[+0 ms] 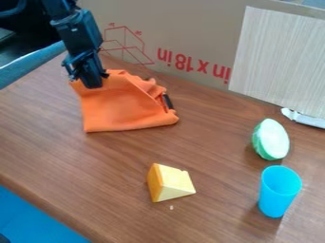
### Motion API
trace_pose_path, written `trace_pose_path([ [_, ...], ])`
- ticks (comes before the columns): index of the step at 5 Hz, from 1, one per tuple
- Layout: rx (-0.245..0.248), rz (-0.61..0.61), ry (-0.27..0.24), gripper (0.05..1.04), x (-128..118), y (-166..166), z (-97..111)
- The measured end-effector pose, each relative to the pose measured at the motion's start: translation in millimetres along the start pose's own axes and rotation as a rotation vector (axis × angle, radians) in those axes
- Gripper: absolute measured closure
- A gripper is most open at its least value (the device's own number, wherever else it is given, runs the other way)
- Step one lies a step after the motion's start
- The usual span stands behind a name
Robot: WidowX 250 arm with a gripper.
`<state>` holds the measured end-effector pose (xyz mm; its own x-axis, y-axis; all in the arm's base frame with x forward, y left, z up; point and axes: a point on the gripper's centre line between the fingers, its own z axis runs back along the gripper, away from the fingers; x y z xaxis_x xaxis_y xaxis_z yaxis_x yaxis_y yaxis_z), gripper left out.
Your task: Unfold the cloth from the top left to the bottom right.
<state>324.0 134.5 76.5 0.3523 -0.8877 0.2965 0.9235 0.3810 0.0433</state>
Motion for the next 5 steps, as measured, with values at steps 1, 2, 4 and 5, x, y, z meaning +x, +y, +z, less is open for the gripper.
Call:
trace_pose_path([
  [1,0.012,-0.067,0.004,0.999,13,-31,-7],
  [2,0.019,-0.115,0.009,0.999,23,-52,-10],
  [4,0.024,-0.146,0.009,0.999,28,-86,-9],
  [5,0.034,-0.162,0.004,0.999,30,-101,-9],
])
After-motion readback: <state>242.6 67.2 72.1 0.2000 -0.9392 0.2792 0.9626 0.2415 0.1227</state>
